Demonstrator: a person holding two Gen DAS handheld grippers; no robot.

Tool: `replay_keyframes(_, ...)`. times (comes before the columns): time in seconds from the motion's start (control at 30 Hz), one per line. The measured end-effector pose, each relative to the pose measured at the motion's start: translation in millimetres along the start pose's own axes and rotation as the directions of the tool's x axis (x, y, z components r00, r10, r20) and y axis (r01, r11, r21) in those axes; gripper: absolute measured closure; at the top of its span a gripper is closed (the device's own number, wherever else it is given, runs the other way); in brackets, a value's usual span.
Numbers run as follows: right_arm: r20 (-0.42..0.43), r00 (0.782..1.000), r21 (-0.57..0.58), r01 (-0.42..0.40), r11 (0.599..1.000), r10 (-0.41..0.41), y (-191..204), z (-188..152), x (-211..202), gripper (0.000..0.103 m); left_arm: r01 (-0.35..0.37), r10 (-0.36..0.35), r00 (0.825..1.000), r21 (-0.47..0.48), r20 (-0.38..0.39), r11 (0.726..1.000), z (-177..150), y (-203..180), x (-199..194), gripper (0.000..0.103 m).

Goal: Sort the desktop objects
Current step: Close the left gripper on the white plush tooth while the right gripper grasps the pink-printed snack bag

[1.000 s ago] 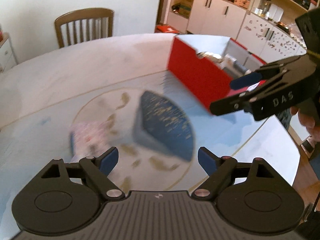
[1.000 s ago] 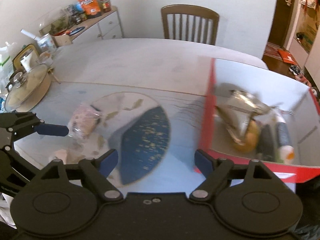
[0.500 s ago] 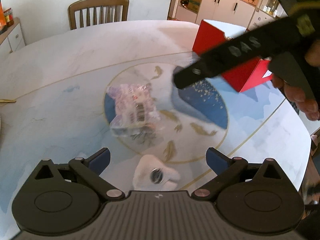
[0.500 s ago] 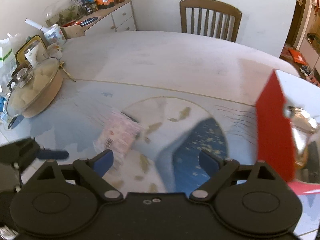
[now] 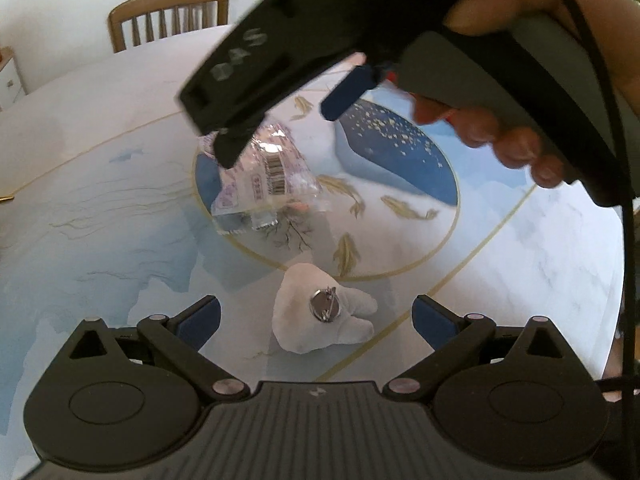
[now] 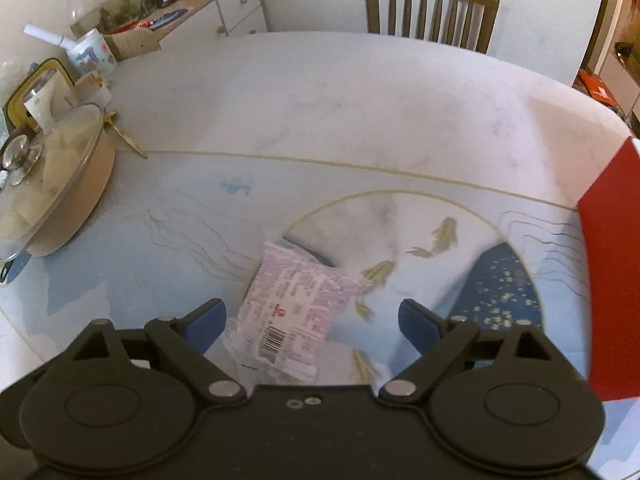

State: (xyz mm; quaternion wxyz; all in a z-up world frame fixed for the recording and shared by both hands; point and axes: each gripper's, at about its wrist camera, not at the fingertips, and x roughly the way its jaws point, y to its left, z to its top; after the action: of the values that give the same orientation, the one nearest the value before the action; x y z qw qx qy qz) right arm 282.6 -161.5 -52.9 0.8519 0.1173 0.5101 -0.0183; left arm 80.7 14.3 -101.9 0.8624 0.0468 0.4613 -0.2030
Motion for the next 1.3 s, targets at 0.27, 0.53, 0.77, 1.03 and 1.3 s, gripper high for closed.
replay_keyframes(0.27,-0.034,0.999,0.015,0.040,0.999,-0.040,6.5,6.4,23.2,0.010,-0.006,0.006,1.000,0.017,-0.028,1.000,-2.4,-0.8,14.3,0.001)
replay_keyframes(0.53,-0.065,0.996,0.019,0.068,0.998,-0.066,8.6,4.2,36.5,0.014,-0.035,0.037,0.999,0.082,-0.019,0.996,-6.1,-5.5,17.2,0.002)
replay_keyframes(0.77,-0.083,0.994,0.011,0.065,0.998,-0.064,7.9,0.1,37.4,0.027,-0.050,0.050,0.999,0.139,0.003,0.989,-5.4,-10.9,15.3,0.025)
replay_keyframes(1.03,-0.083,0.995,-0.006,0.061,0.998,-0.061,3.6,-2.4,34.9,0.047,-0.046,0.044,0.999,0.136,0.015,0.990,-2.9,-9.9,11.8,0.047)
replay_keyframes(1.3,-0.079,0.995,-0.018,0.066,0.998,-0.067,-5.2,-6.0,25.6,0.049,-0.038,0.037,0.999,0.091,0.008,0.995,1.1,-7.1,13.3,0.048)
